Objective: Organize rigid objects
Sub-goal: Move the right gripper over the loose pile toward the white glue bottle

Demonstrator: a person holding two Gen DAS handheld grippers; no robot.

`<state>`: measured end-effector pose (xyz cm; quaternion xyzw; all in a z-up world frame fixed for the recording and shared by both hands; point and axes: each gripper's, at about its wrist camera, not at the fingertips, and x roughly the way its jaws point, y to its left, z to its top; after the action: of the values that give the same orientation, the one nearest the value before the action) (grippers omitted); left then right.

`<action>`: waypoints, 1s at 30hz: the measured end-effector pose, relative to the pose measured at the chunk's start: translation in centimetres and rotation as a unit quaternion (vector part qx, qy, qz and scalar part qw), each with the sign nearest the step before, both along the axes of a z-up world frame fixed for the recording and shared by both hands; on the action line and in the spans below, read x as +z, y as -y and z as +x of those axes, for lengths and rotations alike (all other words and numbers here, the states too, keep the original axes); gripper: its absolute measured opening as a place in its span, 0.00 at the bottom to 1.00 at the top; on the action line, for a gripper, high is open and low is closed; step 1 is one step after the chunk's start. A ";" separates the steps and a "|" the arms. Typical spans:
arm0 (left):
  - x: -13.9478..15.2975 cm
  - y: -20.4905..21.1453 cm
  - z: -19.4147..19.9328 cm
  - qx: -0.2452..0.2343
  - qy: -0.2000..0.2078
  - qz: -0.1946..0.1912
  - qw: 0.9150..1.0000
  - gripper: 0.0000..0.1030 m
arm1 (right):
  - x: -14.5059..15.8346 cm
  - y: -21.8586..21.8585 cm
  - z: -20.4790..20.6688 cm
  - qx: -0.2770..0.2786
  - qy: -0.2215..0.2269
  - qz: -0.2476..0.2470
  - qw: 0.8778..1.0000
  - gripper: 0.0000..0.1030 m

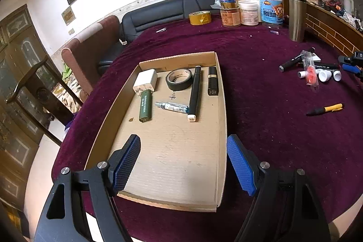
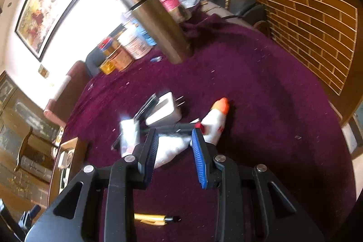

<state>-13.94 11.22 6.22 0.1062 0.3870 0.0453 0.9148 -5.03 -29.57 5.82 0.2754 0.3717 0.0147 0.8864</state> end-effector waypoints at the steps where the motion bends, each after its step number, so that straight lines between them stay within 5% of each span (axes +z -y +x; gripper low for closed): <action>1: 0.0 0.0 0.0 -0.001 -0.001 -0.002 1.000 0.71 | -0.1 0.5 0.3 -0.011 -0.003 -0.004 1.000 0.27; 4: -0.1 -0.2 0.1 -0.002 -0.004 -0.010 1.000 0.71 | -1.0 1.4 1.7 -0.036 -0.027 -0.028 0.999 0.38; 7: -0.3 -0.2 0.1 -0.002 -0.008 -0.017 1.000 0.71 | -2.2 1.5 3.3 -0.032 -0.047 -0.039 0.998 0.38; 9: -0.4 -0.2 0.1 -0.004 -0.012 -0.021 1.000 0.71 | -2.6 0.2 4.3 0.004 -0.056 -0.048 0.997 0.34; 10: -0.5 -0.2 0.1 -0.005 -0.013 -0.022 1.000 0.71 | -2.7 -0.5 4.4 0.013 -0.059 -0.056 0.997 0.24; 19: -1.1 0.2 0.1 -0.014 -0.025 -0.037 0.999 0.71 | -3.0 -10.0 2.6 0.179 -0.058 -0.081 0.979 0.23; 25: -1.2 0.0 -0.3 -0.021 -0.029 -0.056 0.998 0.71 | -0.9 -9.3 1.9 0.141 -0.031 -0.107 0.984 0.24; 30: -1.1 -0.7 -0.3 -0.024 -0.030 -0.096 0.995 0.71 | -0.5 -10.3 3.6 0.148 -0.041 -0.072 0.986 0.24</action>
<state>-14.21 11.91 5.14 0.0288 0.4138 -0.0173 0.9098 -1.46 -19.30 5.37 0.1532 0.4444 0.1077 0.8760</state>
